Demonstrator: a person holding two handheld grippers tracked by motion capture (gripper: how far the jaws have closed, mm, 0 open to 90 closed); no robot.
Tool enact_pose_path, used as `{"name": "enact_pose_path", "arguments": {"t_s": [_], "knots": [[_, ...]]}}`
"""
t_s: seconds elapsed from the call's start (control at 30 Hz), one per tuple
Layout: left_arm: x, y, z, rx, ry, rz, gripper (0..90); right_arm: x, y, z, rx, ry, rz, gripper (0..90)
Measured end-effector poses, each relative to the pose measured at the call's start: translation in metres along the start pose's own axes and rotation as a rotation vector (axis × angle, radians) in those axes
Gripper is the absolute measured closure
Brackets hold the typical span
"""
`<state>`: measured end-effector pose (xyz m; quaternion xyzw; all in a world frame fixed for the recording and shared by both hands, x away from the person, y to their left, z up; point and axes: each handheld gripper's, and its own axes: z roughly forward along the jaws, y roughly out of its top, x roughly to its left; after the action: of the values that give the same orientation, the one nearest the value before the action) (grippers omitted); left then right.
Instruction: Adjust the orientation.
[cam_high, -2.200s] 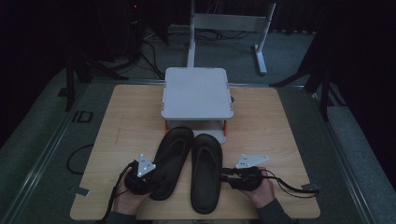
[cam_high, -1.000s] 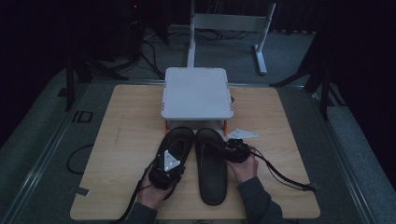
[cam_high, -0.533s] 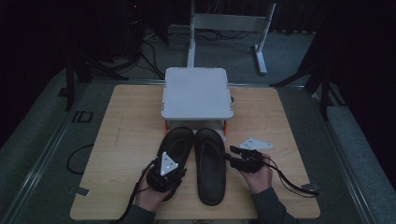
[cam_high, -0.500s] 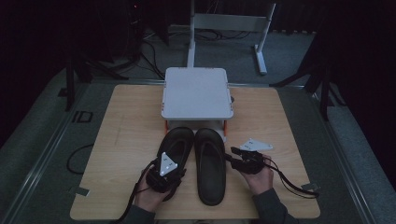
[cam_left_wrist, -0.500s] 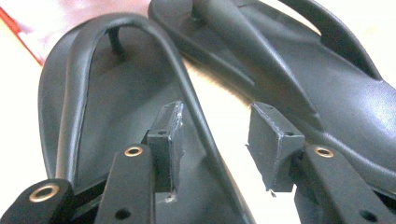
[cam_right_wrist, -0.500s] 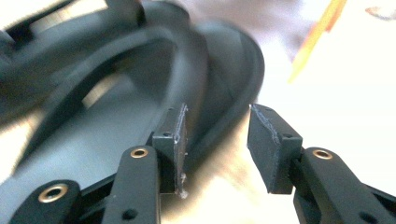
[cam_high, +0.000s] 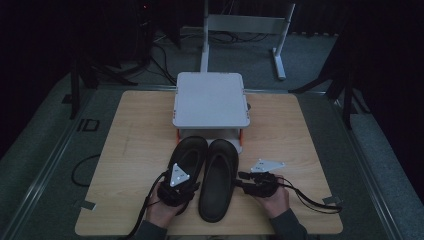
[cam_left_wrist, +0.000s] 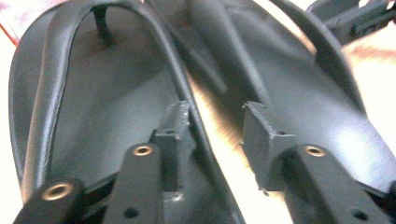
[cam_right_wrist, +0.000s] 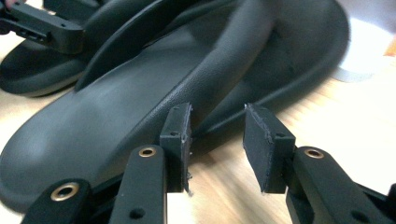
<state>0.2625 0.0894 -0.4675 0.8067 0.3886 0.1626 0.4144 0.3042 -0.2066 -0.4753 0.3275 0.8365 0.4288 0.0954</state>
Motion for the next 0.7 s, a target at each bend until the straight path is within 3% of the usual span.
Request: {"name": "enact_pose_path", "arguments": {"t_s": [0.1, 0.33, 0.47, 0.53, 0.7], "knots": [[-0.004, 0.002, 0.002, -0.016, 0.010, -0.005, 48.7, 0.007, 0.002, 0.004, -0.001, 0.030, -0.025, 61.6], [-0.016, 0.008, 0.013, -0.007, 0.112, 0.016, 42.3, 0.013, 0.004, 0.009, -0.002, 0.044, -0.045, 62.3], [-0.018, 0.010, 0.023, 0.032, 0.184, 0.018, 48.8, 0.013, 0.003, 0.008, -0.008, 0.045, -0.043, 61.9], [-0.018, 0.008, 0.028, 0.049, 0.199, 0.006, 52.6, 0.013, 0.003, 0.008, -0.009, 0.042, -0.046, 60.7], [-0.018, 0.007, 0.028, 0.039, 0.201, -0.038, 60.2, 0.011, 0.003, 0.003, -0.025, 0.033, -0.048, 58.3]]}}
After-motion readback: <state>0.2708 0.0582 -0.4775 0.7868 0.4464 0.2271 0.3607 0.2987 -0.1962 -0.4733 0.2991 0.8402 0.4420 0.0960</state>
